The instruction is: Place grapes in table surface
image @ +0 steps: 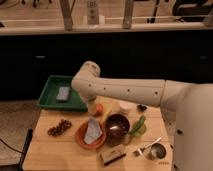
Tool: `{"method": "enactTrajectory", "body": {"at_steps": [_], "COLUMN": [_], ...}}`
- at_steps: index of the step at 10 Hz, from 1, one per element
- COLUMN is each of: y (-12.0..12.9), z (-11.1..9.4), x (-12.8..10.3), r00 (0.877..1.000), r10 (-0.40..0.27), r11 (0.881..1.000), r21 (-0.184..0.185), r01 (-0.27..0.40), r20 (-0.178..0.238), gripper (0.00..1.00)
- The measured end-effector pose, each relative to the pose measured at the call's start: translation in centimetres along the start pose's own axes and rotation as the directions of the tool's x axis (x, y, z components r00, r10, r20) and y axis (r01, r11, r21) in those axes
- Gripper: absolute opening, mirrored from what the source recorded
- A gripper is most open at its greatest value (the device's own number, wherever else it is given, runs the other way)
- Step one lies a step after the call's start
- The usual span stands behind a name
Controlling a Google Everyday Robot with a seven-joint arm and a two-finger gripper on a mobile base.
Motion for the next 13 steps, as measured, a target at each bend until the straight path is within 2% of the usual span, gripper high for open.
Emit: {"method": "enactTrajectory", "body": {"at_steps": [3, 7, 10, 13], "y": [-0.7, -1.0, -1.7, -1.7], "z": [0.9, 1.7, 2.4, 3.3], "x": [-2.6, -4.0, -6.4, -7.1], "r00": [0.999, 0.994, 0.984, 0.974], "r10": [-0.048, -0.101, -0.162, -0.208], "r11": [0.999, 0.995, 0.987, 0.977], "r21": [-0.001, -0.006, -0.013, -0.03], "r01": [0.048, 0.101, 0.163, 0.212], "r20": [0.026, 0.048, 0.069, 0.087], "gripper": [0.8, 0.8, 0.8, 0.8]}}
